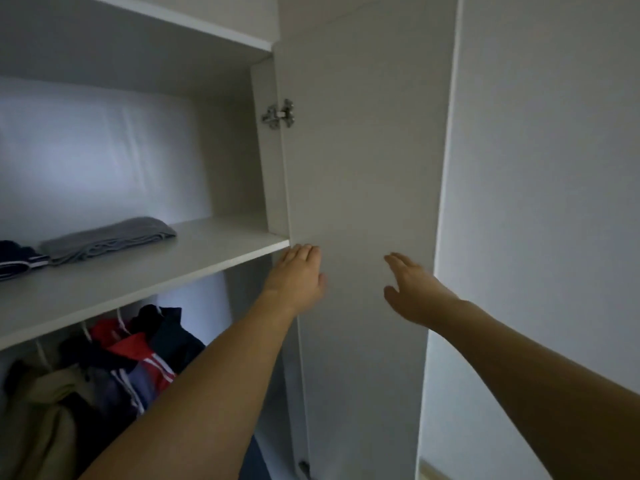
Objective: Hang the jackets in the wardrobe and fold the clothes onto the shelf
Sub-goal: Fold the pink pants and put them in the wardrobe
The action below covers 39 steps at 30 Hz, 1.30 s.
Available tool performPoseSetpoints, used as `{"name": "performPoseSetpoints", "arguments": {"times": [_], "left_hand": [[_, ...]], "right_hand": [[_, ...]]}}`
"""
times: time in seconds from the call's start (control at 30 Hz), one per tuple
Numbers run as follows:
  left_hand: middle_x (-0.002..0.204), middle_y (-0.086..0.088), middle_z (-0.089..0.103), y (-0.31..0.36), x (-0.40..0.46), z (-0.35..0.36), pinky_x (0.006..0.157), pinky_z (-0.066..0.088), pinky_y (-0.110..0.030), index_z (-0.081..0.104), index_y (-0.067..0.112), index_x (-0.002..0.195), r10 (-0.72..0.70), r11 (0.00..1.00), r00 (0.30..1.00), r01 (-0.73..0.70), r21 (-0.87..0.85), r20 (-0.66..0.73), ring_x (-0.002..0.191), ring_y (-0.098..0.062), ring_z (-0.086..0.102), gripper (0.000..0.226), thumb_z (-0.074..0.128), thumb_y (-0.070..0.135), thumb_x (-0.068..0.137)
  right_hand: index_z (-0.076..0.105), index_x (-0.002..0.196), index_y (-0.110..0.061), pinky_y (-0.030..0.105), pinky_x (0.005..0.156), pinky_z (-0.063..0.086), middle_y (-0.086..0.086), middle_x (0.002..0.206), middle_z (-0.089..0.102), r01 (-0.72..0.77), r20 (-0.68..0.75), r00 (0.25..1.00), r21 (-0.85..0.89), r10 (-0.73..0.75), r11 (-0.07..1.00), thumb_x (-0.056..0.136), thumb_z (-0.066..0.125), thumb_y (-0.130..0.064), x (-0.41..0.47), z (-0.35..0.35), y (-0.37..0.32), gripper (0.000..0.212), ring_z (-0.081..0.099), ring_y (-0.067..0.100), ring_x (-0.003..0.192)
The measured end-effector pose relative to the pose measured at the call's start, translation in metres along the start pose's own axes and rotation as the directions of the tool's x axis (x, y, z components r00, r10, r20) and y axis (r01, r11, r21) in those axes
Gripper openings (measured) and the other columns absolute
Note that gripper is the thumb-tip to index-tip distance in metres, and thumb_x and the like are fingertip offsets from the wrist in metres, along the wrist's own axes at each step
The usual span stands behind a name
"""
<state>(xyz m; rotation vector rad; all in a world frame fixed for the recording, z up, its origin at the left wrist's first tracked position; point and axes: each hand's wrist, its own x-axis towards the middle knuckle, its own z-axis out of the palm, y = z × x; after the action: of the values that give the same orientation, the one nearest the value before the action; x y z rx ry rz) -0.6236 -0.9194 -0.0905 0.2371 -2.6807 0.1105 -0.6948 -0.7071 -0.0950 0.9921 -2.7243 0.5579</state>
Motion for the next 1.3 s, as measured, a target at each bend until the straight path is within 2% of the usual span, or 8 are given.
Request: {"name": "performPoseSetpoints", "arguments": {"times": [0.17,0.3,0.47,0.6,0.77,0.9,1.17,1.3], "left_hand": [[0.153,-0.014,0.034,0.126,-0.049,-0.019,0.119,0.017,-0.038,0.030,0.005,0.148,0.116,0.992,0.993,-0.116,-0.047,-0.005,0.141,-0.028,0.029,0.058,0.042,0.033,0.099],[0.150,-0.014,0.039,0.225,-0.085,-0.024,0.115,0.022,-0.034,0.036,0.005,0.145,0.153,0.986,0.988,-0.153,-0.073,-0.005,0.137,-0.026,0.035,0.055,0.044,0.031,0.098],[0.151,-0.009,0.038,0.351,-0.131,-0.013,0.117,0.021,-0.038,0.034,0.006,0.144,0.249,0.955,0.965,-0.231,-0.186,0.079,0.137,-0.025,0.034,0.052,0.040,0.033,0.100],[0.152,-0.009,0.036,0.444,-0.156,-0.003,0.119,0.018,-0.039,0.032,0.007,0.146,0.345,0.920,0.931,-0.311,-0.236,0.121,0.140,-0.024,0.031,0.052,0.038,0.032,0.101],[0.153,-0.010,0.035,0.555,-0.197,-0.018,0.119,0.018,-0.040,0.031,0.006,0.146,0.389,0.903,0.908,-0.341,-0.261,0.158,0.140,-0.025,0.031,0.053,0.037,0.033,0.101],[0.157,-0.011,0.030,0.651,-0.234,-0.039,0.120,0.013,-0.040,0.026,0.006,0.150,0.413,0.888,0.899,-0.361,-0.286,0.145,0.144,-0.025,0.026,0.056,0.036,0.032,0.101],[0.157,-0.010,0.030,0.828,-0.326,-0.045,0.120,0.014,-0.042,0.027,0.007,0.150,0.452,0.872,0.852,-0.361,-0.330,0.263,0.144,-0.025,0.027,0.056,0.036,0.031,0.101],[0.147,-0.012,0.042,0.914,-0.347,-0.027,0.108,0.030,-0.041,0.040,0.006,0.139,0.440,0.868,0.841,-0.309,-0.388,0.314,0.132,-0.030,0.039,0.045,0.038,0.029,0.099]], "right_hand": [[0.020,0.152,-0.009,0.031,0.116,0.018,0.005,0.160,0.019,-0.112,-0.032,0.993,-0.020,0.111,0.994,0.097,0.044,-0.019,-0.130,-0.047,0.078,0.061,0.019,0.021,0.146],[0.019,0.153,-0.010,0.033,0.119,0.017,0.005,0.160,0.018,-0.200,-0.035,0.979,-0.045,0.199,0.979,0.098,0.043,-0.020,-0.227,-0.082,0.146,0.061,0.017,0.021,0.147],[0.022,0.152,-0.008,0.034,0.119,0.019,0.008,0.160,0.020,-0.316,0.003,0.948,-0.071,0.317,0.946,0.097,0.044,-0.019,-0.333,-0.115,0.221,0.060,0.020,0.023,0.146],[0.025,0.151,-0.007,0.033,0.117,0.020,0.008,0.158,0.023,-0.393,-0.023,0.919,-0.067,0.393,0.917,0.096,0.046,-0.018,-0.404,-0.134,0.271,0.059,0.023,0.024,0.145],[0.025,0.151,-0.008,0.034,0.117,0.020,0.008,0.158,0.024,-0.457,-0.044,0.889,-0.062,0.455,0.887,0.095,0.048,-0.019,-0.504,-0.176,0.335,0.061,0.023,0.024,0.145],[0.025,0.151,-0.008,0.036,0.117,0.022,0.009,0.158,0.025,-0.511,-0.085,0.857,-0.029,0.508,0.859,0.096,0.049,-0.020,-0.597,-0.214,0.395,0.061,0.025,0.026,0.144],[0.027,0.150,-0.010,0.034,0.113,0.028,0.008,0.157,0.026,-0.623,0.013,0.782,-0.001,0.623,0.782,0.096,0.049,-0.019,-0.768,-0.266,0.507,0.059,0.031,0.026,0.141],[0.026,0.150,-0.011,0.036,0.113,0.028,0.006,0.157,0.026,-0.686,0.032,0.727,-0.003,0.686,0.727,0.096,0.050,-0.019,-0.833,-0.277,0.571,0.059,0.031,0.025,0.141]]}}
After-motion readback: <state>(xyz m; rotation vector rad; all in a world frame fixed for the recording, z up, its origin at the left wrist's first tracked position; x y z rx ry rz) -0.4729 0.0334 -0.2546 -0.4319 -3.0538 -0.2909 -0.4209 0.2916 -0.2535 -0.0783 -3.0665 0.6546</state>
